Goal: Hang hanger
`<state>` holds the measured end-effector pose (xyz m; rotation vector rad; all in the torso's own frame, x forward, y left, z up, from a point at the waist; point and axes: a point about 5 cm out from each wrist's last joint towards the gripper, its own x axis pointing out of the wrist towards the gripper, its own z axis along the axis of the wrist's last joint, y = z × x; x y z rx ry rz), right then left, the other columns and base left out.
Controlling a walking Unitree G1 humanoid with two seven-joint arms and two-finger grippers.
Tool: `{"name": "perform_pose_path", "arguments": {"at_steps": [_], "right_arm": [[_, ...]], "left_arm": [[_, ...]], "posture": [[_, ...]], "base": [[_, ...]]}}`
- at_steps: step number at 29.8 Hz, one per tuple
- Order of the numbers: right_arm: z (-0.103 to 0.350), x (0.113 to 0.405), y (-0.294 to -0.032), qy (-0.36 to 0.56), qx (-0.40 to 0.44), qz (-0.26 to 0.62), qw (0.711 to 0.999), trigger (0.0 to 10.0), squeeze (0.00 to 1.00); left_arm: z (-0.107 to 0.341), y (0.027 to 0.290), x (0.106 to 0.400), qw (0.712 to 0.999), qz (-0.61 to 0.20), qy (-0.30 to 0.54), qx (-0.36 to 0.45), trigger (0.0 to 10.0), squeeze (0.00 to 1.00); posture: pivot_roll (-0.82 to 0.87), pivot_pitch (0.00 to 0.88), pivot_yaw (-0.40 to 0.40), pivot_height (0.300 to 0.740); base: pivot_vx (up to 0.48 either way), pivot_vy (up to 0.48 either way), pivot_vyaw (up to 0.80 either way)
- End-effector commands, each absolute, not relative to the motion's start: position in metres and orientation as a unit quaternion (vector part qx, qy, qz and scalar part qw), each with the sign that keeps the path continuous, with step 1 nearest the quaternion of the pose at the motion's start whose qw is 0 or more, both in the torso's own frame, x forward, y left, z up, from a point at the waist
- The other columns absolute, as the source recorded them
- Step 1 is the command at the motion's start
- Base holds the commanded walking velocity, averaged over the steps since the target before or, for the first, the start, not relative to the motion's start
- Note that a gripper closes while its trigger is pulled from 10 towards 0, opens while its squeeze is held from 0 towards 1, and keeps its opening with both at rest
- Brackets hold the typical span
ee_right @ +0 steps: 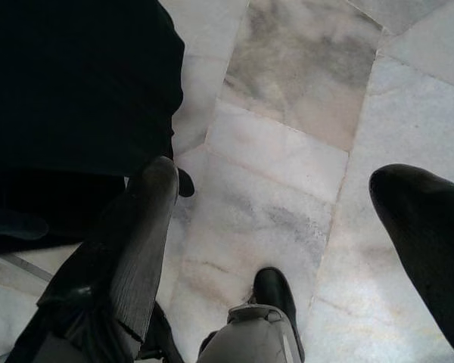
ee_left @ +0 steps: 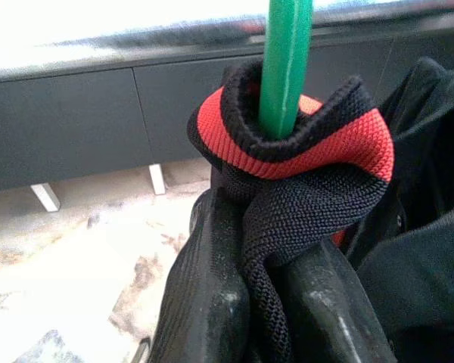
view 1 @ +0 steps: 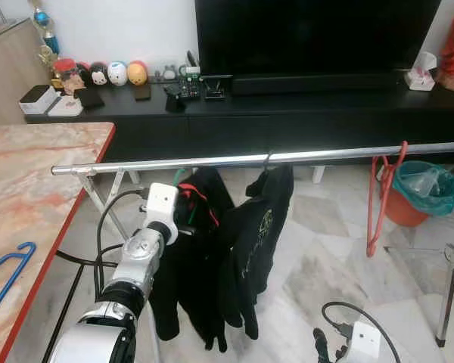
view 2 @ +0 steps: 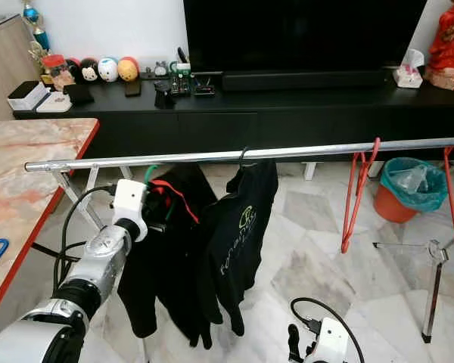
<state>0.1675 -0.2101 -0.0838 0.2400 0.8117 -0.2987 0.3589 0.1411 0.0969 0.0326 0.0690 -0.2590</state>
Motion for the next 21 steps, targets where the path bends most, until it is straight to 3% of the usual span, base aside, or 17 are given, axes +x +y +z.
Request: {"name": "perform_pose_path", "arguments": {"at_steps": [1, 12, 21], "right_arm": [[-0.084, 0.167, -0.211, 0.396, 0.116, -0.149, 0.899, 10.0, 0.00], [-0.086, 0.165, -0.207, 0.395, 0.128, -0.156, 0.896, 10.0, 0.00], [-0.087, 0.164, -0.201, 0.394, 0.135, -0.160, 0.895, 10.0, 0.00]], "left_arm": [[0.110, 0.137, 0.365, 0.989, -0.143, 0.010, 0.018, 10.0, 0.00], [0.118, 0.116, 0.374, 0.980, -0.197, 0.031, 0.023, 10.0, 0.00], [0.120, 0.124, 0.380, 0.982, -0.177, 0.060, 0.040, 10.0, 0.00]], "posture": [[-0.01, 0.011, 0.033, 0.740], [-0.03, 0.015, 0.090, 0.740], [-0.03, 0.012, 0.107, 0.740]], "base": [[0.000, 0.000, 0.00], [0.000, 0.000, 0.00], [0.000, 0.000, 0.00]]}}
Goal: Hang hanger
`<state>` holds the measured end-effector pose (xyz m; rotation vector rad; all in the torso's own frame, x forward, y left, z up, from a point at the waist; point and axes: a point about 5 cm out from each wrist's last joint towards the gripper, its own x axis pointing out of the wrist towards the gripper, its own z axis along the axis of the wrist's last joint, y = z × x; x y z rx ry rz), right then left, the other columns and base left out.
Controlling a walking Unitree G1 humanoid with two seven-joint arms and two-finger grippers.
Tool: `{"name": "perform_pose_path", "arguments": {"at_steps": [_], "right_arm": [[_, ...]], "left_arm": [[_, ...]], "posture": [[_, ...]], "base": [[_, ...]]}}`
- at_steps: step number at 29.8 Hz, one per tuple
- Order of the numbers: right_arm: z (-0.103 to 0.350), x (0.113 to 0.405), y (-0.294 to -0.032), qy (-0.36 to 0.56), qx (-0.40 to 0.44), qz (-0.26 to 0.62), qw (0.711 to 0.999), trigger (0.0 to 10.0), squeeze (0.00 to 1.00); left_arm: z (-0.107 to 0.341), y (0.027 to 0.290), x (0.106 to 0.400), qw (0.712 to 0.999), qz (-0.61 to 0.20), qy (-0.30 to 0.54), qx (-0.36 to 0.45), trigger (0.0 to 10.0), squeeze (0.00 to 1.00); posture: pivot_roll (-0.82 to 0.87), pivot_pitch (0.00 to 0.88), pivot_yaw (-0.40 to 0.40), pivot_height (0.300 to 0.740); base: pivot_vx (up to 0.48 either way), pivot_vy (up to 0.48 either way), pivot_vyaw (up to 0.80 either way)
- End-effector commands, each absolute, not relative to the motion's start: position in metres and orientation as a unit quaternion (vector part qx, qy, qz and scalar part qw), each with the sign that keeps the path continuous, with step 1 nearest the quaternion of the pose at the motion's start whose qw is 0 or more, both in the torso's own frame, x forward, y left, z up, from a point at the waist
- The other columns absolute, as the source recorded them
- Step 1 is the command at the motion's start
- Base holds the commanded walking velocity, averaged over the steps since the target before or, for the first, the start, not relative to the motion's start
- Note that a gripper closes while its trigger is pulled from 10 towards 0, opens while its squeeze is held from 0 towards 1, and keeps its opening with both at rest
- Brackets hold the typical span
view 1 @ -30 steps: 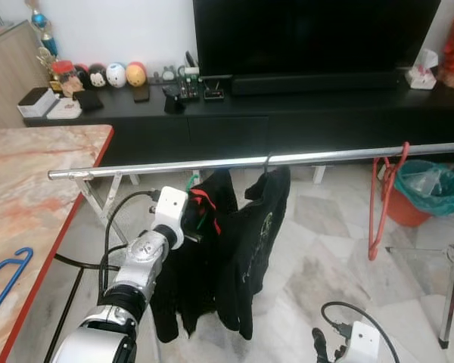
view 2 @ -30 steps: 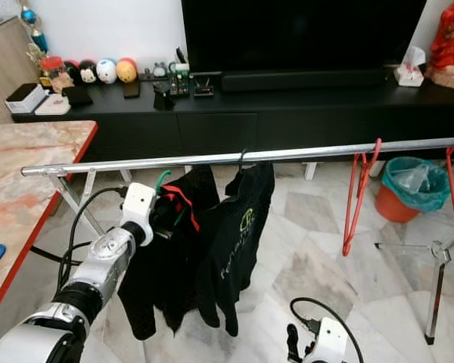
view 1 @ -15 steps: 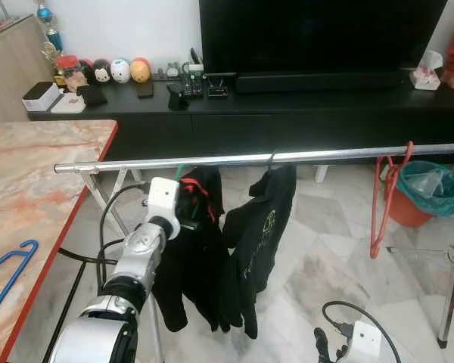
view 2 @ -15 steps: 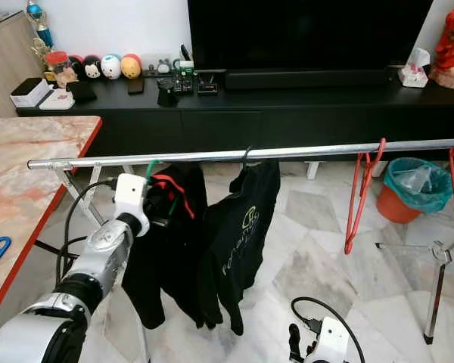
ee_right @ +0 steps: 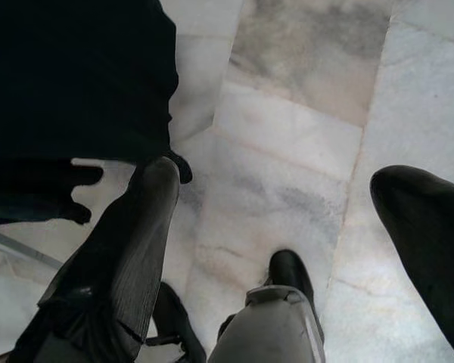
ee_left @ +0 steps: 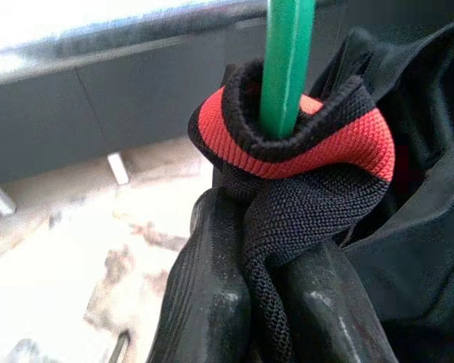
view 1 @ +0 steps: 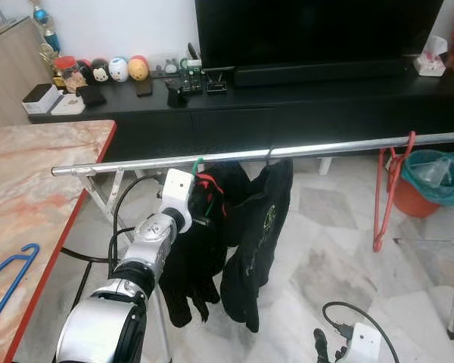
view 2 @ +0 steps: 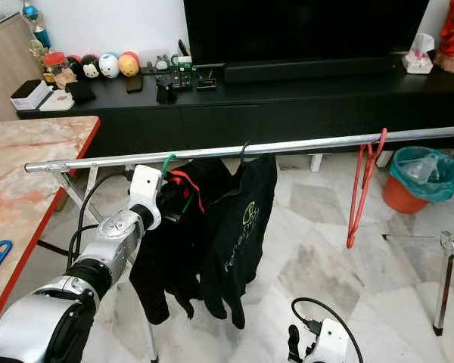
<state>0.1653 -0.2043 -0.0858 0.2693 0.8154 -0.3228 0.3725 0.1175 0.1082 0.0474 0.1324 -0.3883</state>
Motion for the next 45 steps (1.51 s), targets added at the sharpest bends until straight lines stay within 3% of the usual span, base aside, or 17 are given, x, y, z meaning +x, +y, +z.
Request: {"name": "perform_pose_path", "arguments": {"at_steps": [1, 13, 28, 45], "right_arm": [[-0.087, 0.164, -0.201, 0.393, 0.135, -0.159, 0.895, 10.0, 0.00], [-0.085, 0.169, -0.195, 0.385, 0.137, -0.155, 0.899, 10.0, 0.00], [-0.082, 0.176, -0.193, 0.372, 0.141, -0.155, 0.904, 10.0, 0.00], [-0.080, 0.180, -0.188, 0.358, 0.146, -0.152, 0.910, 10.0, 0.00]], "left_arm": [[0.121, 0.125, 0.381, 0.981, -0.176, 0.061, 0.044, 10.0, 0.00], [0.138, 0.120, 0.393, 0.986, -0.144, 0.064, 0.059, 10.0, 0.00], [0.136, 0.115, 0.397, 0.984, -0.083, 0.132, 0.082, 10.0, 0.00], [0.134, 0.111, 0.397, 0.982, -0.079, 0.151, 0.086, 10.0, 0.00]], "posture": [[-0.02, 0.010, 0.110, 0.740], [-0.03, 0.000, 0.121, 0.740], [-0.03, 0.013, 0.136, 0.740], [-0.04, 0.032, 0.156, 0.740]], "base": [[0.000, 0.000, 0.00], [0.000, 0.000, 0.00], [0.000, 0.000, 0.00], [0.000, 0.000, 0.00]]}}
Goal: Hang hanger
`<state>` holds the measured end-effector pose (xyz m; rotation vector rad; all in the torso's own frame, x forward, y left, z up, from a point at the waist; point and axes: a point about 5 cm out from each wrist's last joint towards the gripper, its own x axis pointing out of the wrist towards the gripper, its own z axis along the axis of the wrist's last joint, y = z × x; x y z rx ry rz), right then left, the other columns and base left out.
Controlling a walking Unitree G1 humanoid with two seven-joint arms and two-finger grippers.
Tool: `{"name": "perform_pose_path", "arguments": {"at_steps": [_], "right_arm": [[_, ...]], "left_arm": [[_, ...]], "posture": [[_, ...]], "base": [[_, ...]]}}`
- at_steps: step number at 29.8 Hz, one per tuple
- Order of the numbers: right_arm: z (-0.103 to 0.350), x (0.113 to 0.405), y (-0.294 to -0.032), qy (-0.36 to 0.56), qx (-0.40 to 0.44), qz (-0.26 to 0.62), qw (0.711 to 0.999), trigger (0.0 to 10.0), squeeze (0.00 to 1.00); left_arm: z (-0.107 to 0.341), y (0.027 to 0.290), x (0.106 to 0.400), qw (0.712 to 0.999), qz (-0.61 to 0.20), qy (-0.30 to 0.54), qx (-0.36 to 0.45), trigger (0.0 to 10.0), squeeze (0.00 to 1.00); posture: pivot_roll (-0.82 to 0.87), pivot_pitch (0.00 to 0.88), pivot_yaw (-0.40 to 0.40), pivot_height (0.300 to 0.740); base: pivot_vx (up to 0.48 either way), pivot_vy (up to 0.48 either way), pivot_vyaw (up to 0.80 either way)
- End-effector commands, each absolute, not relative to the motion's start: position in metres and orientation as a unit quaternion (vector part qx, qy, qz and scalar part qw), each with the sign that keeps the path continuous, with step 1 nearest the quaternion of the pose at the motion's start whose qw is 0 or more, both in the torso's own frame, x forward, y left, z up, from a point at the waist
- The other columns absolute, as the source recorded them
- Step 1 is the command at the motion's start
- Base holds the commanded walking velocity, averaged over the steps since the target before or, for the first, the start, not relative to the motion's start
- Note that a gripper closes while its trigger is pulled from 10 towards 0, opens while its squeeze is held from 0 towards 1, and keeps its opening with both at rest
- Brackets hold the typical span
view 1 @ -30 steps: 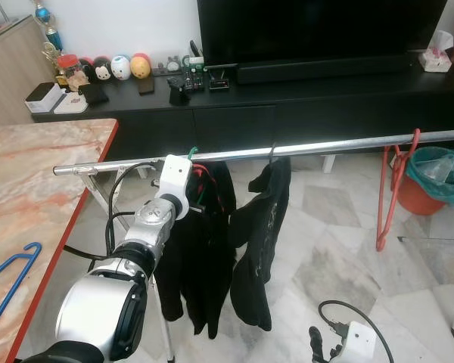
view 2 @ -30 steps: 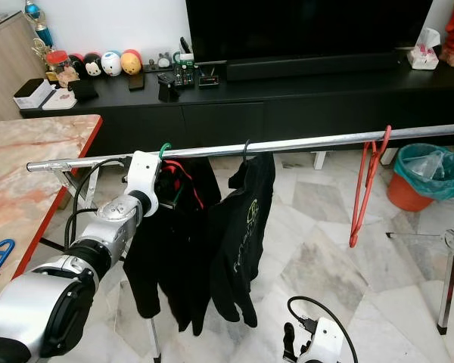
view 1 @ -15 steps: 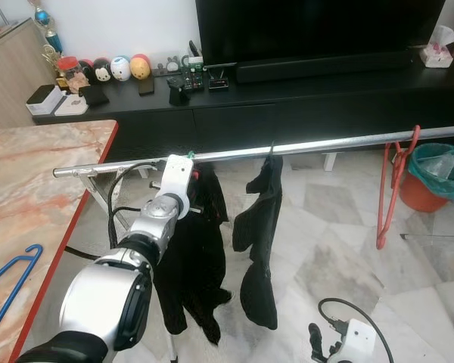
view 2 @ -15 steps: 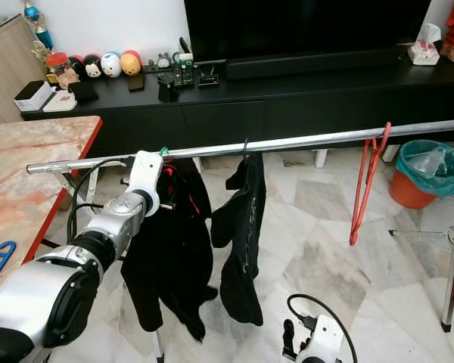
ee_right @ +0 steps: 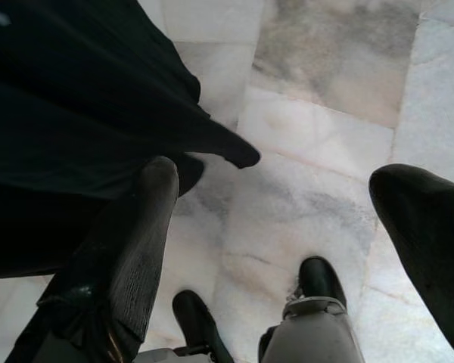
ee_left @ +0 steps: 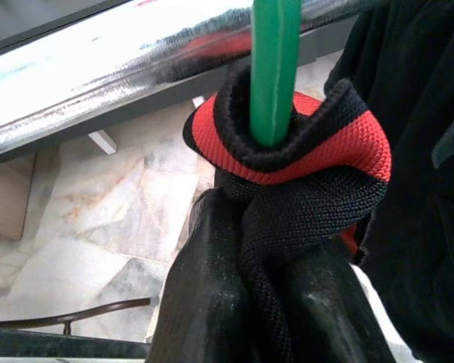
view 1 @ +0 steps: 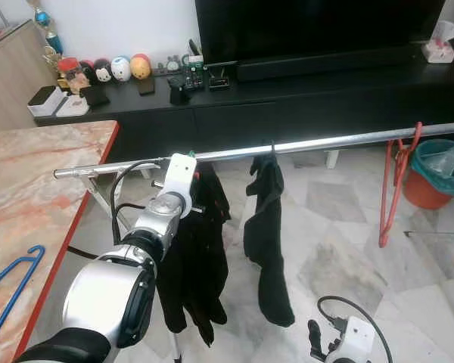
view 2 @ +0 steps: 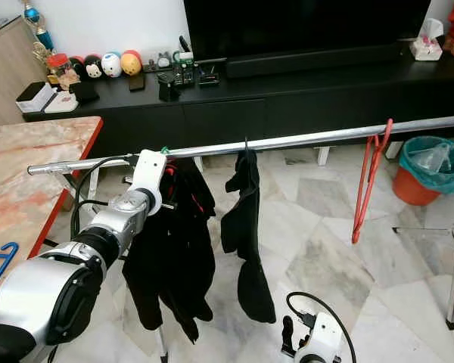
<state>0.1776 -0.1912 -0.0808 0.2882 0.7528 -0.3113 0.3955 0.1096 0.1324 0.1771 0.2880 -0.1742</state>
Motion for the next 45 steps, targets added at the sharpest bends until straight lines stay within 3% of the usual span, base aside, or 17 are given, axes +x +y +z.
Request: {"name": "perform_pose_path", "arguments": {"at_steps": [1, 14, 27, 33, 34, 36, 37, 45], "right_arm": [[-0.079, 0.180, -0.188, 0.357, 0.146, -0.152, 0.910, 10.0, 0.00], [-0.083, 0.168, -0.186, 0.352, 0.147, -0.156, 0.911, 10.0, 0.00], [-0.089, 0.152, -0.188, 0.363, 0.137, -0.152, 0.909, 10.0, 0.00], [-0.088, 0.155, -0.187, 0.364, 0.134, -0.145, 0.910, 10.0, 0.00], [-0.088, 0.155, -0.187, 0.363, 0.134, -0.145, 0.910, 10.0, 0.00], [-0.087, 0.156, -0.187, 0.363, 0.134, -0.145, 0.911, 10.0, 0.00], [-0.087, 0.157, -0.187, 0.363, 0.134, -0.144, 0.911, 10.0, 0.00], [-0.085, 0.163, -0.188, 0.360, 0.133, -0.141, 0.913, 10.0, 0.00]], "left_arm": [[0.135, 0.111, 0.397, 0.982, -0.078, 0.150, 0.084, 10.0, 0.00], [0.156, 0.111, 0.405, 0.990, -0.050, 0.117, 0.067, 10.0, 0.00], [0.132, 0.121, 0.397, 0.982, -0.046, 0.159, 0.095, 10.0, 0.00], [0.122, 0.127, 0.392, 0.986, -0.044, 0.146, 0.069, 10.0, 0.00], [0.121, 0.128, 0.391, 0.987, -0.045, 0.141, 0.069, 10.0, 0.45], [0.120, 0.128, 0.390, 0.987, -0.048, 0.138, 0.072, 10.0, 0.45], [0.117, 0.130, 0.388, 0.987, -0.048, 0.138, 0.066, 10.0, 1.00], [0.109, 0.137, 0.384, 0.989, -0.048, 0.131, 0.057, 10.0, 1.00]], "posture": [[-0.04, 0.033, 0.157, 0.740], [-0.07, 0.088, 0.167, 0.740], [-0.08, 0.130, 0.159, 0.740], [-0.07, 0.122, 0.151, 0.740], [-0.07, 0.120, 0.150, 0.740], [-0.06, 0.119, 0.150, 0.740], [-0.06, 0.116, 0.148, 0.740], [-0.05, 0.102, 0.140, 0.740]], "base": [[0.000, 0.000, 0.00], [0.000, 0.000, 0.00], [0.000, 0.000, 0.00], [0.000, 0.000, 0.00], [0.000, 0.000, 0.00], [0.000, 0.000, 0.00], [0.000, 0.000, 0.00], [0.000, 0.000, 0.00]]}}
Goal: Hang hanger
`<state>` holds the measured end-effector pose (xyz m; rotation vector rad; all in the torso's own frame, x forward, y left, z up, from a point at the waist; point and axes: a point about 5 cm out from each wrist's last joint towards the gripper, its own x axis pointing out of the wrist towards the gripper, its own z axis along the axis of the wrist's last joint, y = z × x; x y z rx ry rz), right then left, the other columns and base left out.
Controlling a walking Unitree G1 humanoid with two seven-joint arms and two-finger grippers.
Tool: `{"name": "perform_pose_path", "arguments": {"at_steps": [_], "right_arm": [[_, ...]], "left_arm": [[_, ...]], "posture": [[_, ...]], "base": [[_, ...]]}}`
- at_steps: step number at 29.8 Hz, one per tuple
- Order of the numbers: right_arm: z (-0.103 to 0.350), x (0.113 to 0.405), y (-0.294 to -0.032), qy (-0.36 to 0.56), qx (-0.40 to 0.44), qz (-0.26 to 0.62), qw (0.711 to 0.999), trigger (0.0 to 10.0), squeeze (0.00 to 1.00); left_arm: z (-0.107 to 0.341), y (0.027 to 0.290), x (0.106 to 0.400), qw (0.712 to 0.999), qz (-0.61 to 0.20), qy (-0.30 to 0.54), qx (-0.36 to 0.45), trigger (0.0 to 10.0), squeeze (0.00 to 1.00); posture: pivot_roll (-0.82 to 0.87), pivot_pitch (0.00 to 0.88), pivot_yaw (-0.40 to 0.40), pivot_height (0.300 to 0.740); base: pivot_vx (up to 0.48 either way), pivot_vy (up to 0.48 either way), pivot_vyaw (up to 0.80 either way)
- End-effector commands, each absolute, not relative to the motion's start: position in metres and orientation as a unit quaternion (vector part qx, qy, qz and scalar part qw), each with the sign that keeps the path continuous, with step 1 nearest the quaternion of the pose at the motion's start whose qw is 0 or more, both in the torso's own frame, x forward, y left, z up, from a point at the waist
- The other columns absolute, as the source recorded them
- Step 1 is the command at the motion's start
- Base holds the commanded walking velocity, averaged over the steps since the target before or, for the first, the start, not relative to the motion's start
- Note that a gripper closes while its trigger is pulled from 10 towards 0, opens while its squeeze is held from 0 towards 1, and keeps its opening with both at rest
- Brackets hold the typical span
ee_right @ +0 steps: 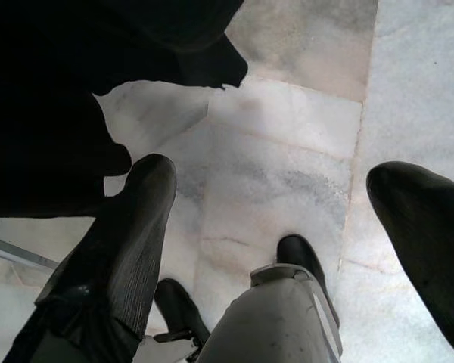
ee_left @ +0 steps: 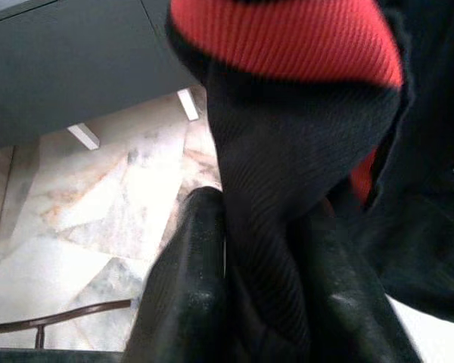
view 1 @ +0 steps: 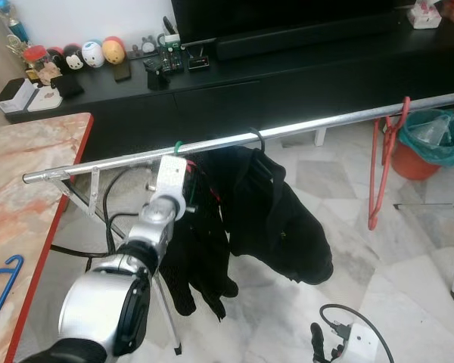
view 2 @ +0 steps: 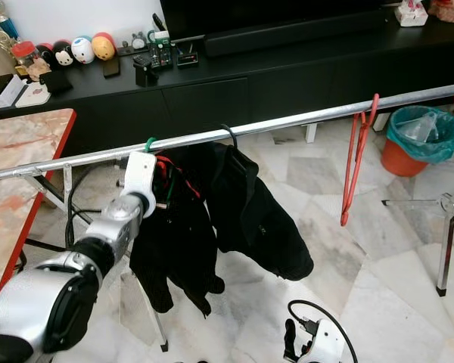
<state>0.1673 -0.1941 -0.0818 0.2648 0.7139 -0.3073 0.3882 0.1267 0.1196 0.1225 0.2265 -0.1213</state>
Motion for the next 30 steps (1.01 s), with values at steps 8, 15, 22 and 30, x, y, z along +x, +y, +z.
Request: {"name": "perform_pose_path", "arguments": {"at_steps": [8, 15, 22, 30], "right_arm": [[-0.083, 0.169, -0.187, 0.359, 0.132, -0.138, 0.914, 10.0, 0.00], [-0.081, 0.174, -0.188, 0.355, 0.131, -0.137, 0.915, 10.0, 0.00], [-0.079, 0.179, -0.188, 0.353, 0.130, -0.130, 0.917, 10.0, 0.00], [-0.078, 0.182, -0.189, 0.355, 0.127, -0.125, 0.918, 10.0, 0.00]], "left_arm": [[0.113, 0.152, 0.383, 0.992, -0.045, 0.102, 0.056, 10.0, 1.00], [0.124, 0.167, 0.382, 0.998, -0.041, 0.049, 0.016, 10.0, 1.00], [0.126, 0.173, 0.374, 0.998, -0.069, 0.013, 0.003, 10.0, 1.00], [0.125, 0.173, 0.356, 0.992, -0.124, -0.006, -0.007, 10.0, 1.00]], "posture": [[-0.04, 0.087, 0.138, 0.740], [-0.03, 0.069, 0.131, 0.740], [-0.01, 0.047, 0.117, 0.740], [0.00, 0.026, 0.101, 0.740]], "base": [[0.000, 0.000, 0.00], [0.000, 0.000, 0.00], [0.000, 0.000, 0.00], [0.000, 0.000, 0.00]]}}
